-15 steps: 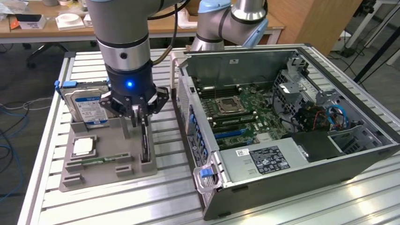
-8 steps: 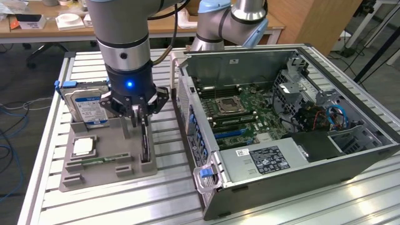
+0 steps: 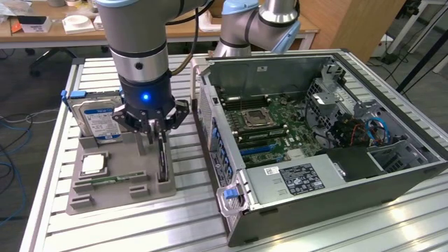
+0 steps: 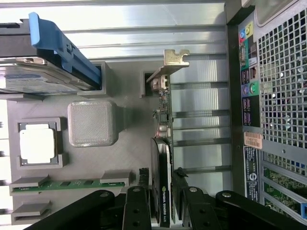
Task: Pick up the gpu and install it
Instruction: 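Pick up the gpu and move the gpu toward the slot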
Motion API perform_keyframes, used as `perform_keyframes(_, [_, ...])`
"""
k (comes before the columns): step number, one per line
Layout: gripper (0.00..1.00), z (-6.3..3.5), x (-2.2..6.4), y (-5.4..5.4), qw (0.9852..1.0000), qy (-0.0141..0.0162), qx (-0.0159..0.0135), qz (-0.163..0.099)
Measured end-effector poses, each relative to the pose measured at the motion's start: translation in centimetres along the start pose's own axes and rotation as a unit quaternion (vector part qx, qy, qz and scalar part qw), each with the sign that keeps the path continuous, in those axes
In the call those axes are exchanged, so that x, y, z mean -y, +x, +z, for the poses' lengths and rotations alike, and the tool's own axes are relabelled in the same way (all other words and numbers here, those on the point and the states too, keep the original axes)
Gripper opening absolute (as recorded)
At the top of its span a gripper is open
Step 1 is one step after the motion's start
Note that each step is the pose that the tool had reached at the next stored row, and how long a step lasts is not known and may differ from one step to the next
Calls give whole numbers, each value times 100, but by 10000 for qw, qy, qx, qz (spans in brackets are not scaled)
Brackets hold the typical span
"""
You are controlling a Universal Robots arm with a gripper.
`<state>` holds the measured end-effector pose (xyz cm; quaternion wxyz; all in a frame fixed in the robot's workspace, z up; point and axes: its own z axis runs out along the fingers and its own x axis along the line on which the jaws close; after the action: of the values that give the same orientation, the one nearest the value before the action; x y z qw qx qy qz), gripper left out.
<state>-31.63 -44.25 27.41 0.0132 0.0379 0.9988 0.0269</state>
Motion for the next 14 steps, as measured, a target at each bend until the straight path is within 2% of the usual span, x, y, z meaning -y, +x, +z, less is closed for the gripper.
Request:
perform_keyframes(5, [35,0,0,0,10000,0,5,0])
perform_keyframes(7, [46,-1,0,0,10000,0,7,0])
perform_keyframes(9, [46,3,0,0,10000,-2,10,0])
perform_keyframes(10, [53,21,1,1,10000,-7,12,1])
perform_keyframes(14, [53,92,5,3,10000,-11,14,1])
